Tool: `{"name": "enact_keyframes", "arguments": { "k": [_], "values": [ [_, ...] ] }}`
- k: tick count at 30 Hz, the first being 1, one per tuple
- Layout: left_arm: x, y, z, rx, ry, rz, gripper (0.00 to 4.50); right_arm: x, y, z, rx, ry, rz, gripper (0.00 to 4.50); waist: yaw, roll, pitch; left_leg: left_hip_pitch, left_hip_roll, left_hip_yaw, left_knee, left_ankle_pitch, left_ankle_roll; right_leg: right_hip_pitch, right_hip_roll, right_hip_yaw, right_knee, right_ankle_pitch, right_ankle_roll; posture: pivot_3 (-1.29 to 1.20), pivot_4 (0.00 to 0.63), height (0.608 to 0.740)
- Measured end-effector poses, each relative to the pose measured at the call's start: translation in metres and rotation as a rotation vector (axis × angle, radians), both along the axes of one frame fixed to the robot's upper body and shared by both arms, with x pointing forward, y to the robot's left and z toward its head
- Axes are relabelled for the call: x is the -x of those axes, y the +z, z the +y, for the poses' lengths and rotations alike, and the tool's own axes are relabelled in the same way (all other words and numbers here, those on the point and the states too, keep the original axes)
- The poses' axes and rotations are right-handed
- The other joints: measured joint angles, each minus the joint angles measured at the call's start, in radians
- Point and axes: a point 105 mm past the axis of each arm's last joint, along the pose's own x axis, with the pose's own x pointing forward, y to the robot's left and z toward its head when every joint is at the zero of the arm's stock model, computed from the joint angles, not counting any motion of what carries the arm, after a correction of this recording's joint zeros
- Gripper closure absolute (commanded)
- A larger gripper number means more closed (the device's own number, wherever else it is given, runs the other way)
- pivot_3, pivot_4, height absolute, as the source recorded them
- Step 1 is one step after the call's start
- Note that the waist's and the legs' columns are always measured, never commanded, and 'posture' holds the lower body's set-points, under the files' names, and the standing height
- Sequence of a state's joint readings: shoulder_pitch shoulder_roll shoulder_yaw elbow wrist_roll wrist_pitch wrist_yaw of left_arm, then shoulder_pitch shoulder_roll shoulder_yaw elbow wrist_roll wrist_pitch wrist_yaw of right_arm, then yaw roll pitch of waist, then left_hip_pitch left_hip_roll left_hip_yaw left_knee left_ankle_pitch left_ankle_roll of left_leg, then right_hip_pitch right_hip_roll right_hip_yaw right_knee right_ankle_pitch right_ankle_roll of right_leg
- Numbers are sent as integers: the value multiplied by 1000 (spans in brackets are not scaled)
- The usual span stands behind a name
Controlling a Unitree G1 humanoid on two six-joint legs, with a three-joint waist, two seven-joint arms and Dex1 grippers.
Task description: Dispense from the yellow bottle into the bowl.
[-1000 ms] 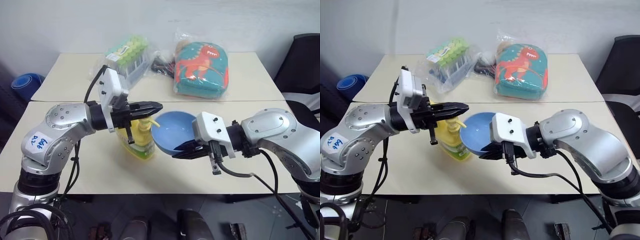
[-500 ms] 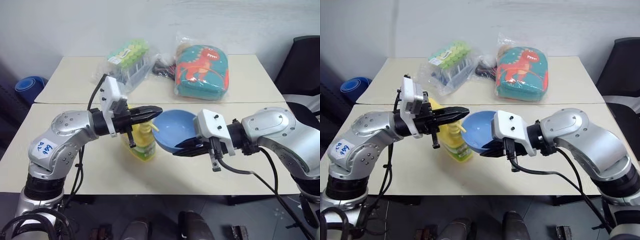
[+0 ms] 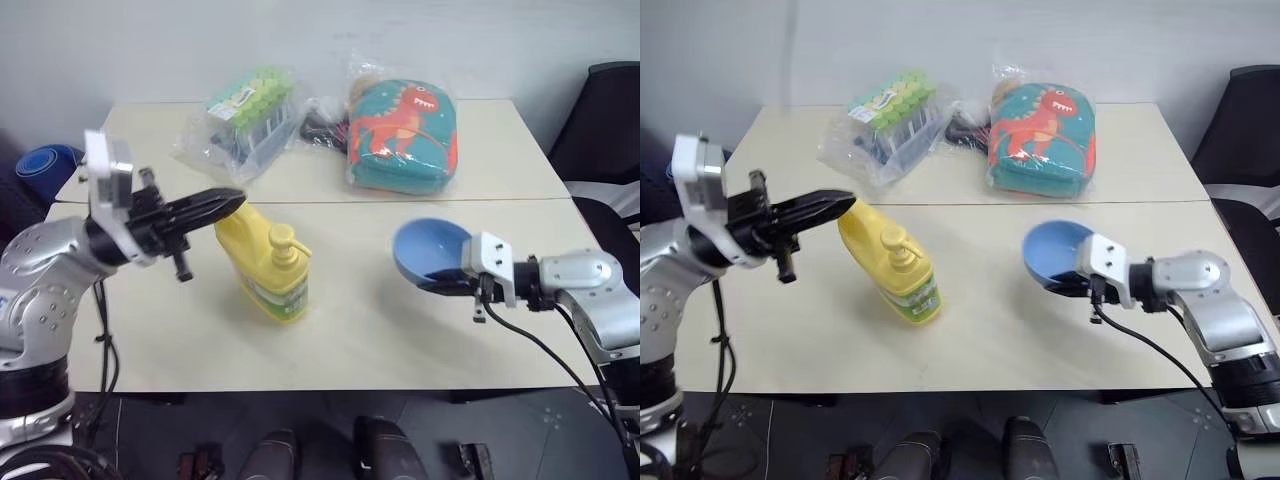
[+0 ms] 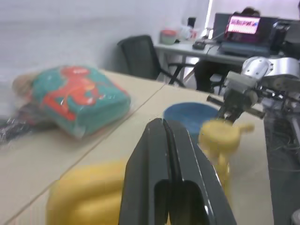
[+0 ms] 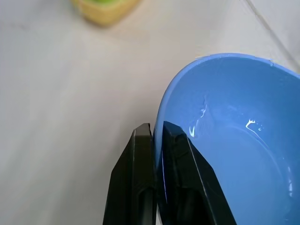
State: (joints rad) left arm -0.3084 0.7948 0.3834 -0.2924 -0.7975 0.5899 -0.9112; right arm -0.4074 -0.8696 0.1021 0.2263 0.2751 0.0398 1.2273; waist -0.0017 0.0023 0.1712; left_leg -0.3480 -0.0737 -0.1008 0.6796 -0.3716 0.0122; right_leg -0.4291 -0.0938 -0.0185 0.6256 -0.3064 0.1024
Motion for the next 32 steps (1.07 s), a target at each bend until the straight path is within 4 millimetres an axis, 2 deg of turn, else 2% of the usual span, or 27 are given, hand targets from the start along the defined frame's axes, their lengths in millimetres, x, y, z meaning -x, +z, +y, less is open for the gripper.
{"name": "enact_keyframes", "arguments": {
  "k": [4,6,7,13,16,18,19,20,23,25,28,32],
  "values": [
    [9,-27,21,-38,79,50,4478,-8,-25,-18,-4,-56,33,4500,-2,1,2,0,0,0,2,0,0,0,0,0,2,0,0,0,150,740],
    [15,-39,34,-46,141,69,4101,-15,-29,-24,-34,-83,12,4500,-2,2,2,0,0,0,2,0,-1,0,0,1,2,0,0,0,150,740],
    [16,-43,37,-47,162,70,3857,-17,-28,-26,-47,-93,0,3836,-1,2,2,0,0,0,2,0,-1,1,0,0,2,0,0,0,150,740],
    [28,-68,49,-82,224,114,2074,-12,-36,-37,-82,-120,-14,1902,6,2,2,-2,0,-1,3,0,0,0,-1,0,1,0,0,0,150,740],
    [34,-85,49,-101,219,145,1121,0,-27,-43,-164,-127,-53,859,6,3,2,-2,0,-1,2,0,0,0,0,0,0,0,0,0,150,740],
    [39,-98,48,-113,211,171,461,15,-17,-44,-242,-126,-88,145,8,3,2,-2,0,-1,2,0,0,0,0,0,0,0,0,0,150,740],
    [40,-105,50,-122,218,179,163,23,-11,-44,-270,-124,-109,0,9,3,2,-2,0,-1,2,0,0,0,0,0,1,0,0,0,150,740],
    [41,-110,51,-125,230,174,42,31,-8,-43,-289,-120,-122,0,11,3,2,-2,0,-1,2,0,0,0,0,-1,1,0,0,0,150,740],
    [46,-126,55,-165,266,134,42,59,0,-40,-319,-116,-151,0,22,4,2,-1,1,-1,2,-1,0,1,0,0,0,0,0,0,150,740],
    [51,-139,56,-205,283,120,42,78,-6,-38,-312,-116,-127,0,26,3,2,0,0,-1,2,-1,0,2,0,0,0,0,0,0,150,740],
    [65,-158,55,-245,291,152,42,105,-26,-35,-279,-96,-71,0,27,3,2,3,0,0,1,-3,2,5,0,1,-2,0,0,0,150,740],
    [70,-171,57,-308,314,161,42,108,-33,-34,-271,-109,-102,0,26,3,3,16,1,1,-1,-4,3,18,0,2,-5,0,0,0,150,740]
  ]
}}
